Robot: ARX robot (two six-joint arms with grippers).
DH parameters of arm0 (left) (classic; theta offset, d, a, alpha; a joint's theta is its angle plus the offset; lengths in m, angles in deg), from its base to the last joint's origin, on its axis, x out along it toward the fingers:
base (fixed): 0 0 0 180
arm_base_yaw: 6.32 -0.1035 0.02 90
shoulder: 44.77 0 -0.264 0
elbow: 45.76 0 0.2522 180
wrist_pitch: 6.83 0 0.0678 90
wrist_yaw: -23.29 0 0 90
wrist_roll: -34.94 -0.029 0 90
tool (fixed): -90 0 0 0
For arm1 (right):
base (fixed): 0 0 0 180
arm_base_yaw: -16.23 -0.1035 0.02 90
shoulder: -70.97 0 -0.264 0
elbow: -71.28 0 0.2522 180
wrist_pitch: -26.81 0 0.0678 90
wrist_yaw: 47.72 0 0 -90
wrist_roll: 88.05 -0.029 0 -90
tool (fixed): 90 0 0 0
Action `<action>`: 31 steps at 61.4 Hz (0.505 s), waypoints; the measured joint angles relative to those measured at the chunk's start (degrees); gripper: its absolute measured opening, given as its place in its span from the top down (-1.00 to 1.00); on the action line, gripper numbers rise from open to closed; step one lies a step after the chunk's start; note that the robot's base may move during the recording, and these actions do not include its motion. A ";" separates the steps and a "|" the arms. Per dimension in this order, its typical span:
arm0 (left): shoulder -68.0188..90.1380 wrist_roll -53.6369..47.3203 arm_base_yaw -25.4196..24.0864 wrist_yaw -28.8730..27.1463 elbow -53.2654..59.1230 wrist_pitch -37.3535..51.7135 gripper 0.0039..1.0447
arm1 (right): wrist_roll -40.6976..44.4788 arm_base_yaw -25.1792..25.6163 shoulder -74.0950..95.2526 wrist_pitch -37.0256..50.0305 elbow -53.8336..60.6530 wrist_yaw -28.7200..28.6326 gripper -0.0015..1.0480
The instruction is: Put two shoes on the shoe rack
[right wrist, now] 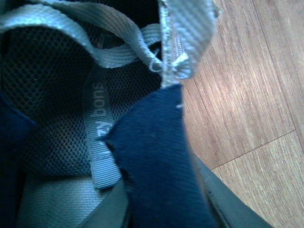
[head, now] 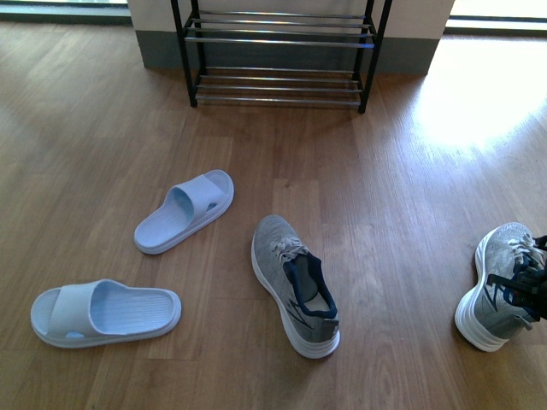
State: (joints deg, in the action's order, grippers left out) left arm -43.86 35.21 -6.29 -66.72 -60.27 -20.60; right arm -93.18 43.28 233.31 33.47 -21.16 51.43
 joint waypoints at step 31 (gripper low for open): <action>0.00 0.00 0.00 0.00 0.00 0.00 -0.83 | 1.68 -0.81 -2.93 5.18 5.81 -1.66 0.98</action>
State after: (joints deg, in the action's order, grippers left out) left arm -43.86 35.21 -6.29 -66.72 -60.27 -20.60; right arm -91.49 42.47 230.38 38.65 -15.34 49.77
